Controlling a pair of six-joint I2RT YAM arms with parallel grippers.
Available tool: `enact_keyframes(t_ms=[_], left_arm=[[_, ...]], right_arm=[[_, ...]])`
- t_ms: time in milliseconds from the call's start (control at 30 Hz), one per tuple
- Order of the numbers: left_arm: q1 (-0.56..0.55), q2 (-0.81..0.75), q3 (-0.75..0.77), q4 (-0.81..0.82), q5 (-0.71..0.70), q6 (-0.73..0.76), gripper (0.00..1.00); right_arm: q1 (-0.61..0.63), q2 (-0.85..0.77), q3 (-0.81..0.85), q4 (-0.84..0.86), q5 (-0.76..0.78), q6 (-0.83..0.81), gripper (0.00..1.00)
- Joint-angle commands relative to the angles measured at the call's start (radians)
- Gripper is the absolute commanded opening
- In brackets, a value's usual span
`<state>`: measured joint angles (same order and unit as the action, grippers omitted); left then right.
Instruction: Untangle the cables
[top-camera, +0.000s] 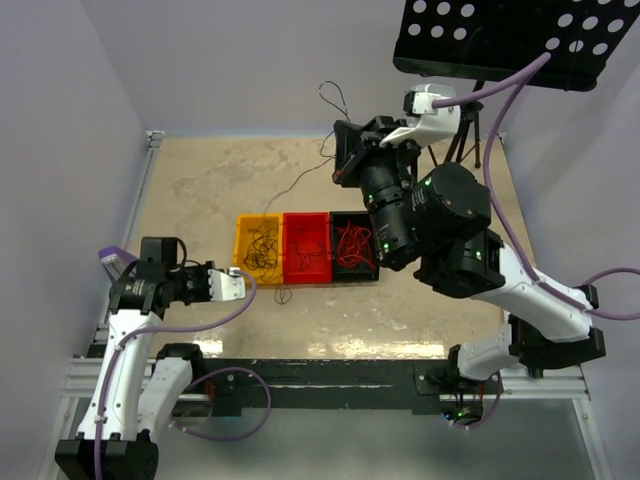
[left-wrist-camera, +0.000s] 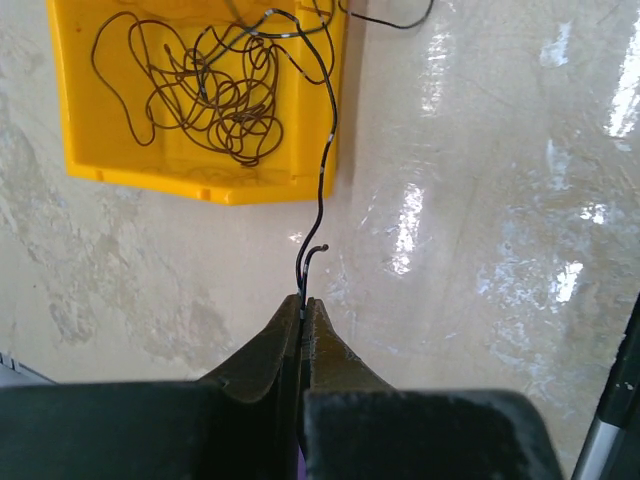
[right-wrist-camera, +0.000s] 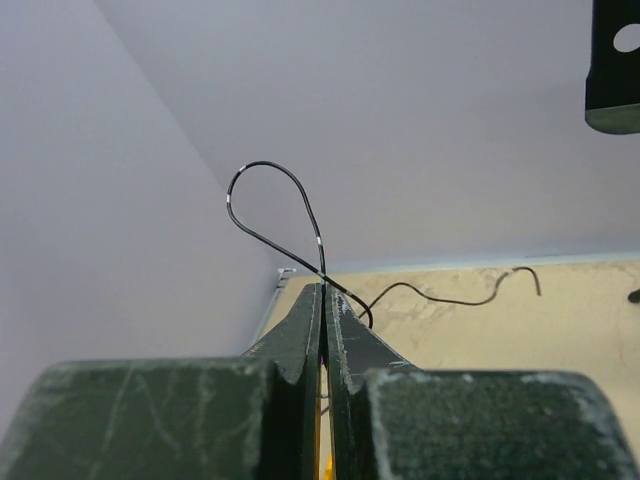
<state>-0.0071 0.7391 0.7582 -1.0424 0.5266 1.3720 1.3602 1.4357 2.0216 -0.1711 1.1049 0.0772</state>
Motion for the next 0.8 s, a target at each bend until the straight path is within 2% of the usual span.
enact_keyframes(t_ms=[0,200,400,633,767], left_arm=[[0.002,-0.033,0.023,-0.105,0.059,0.041,0.00],[0.001,-0.060,0.006,-0.189,0.030,0.122,0.00],[0.001,-0.076,-0.056,-0.177,-0.036,0.144,0.00],[0.002,-0.119,-0.105,-0.200,-0.077,0.255,0.00],[0.001,-0.127,-0.115,-0.173,-0.089,0.237,0.00]], right_arm=[[-0.013,0.049,0.034,0.081,-0.039,-0.051,0.00],[-0.065,0.083,0.051,0.088,-0.091,-0.040,0.00],[-0.104,0.104,0.088,0.084,-0.120,-0.043,0.00],[-0.125,0.126,0.123,0.114,-0.102,-0.119,0.00],[-0.145,0.141,0.138,0.122,-0.103,-0.139,0.00]])
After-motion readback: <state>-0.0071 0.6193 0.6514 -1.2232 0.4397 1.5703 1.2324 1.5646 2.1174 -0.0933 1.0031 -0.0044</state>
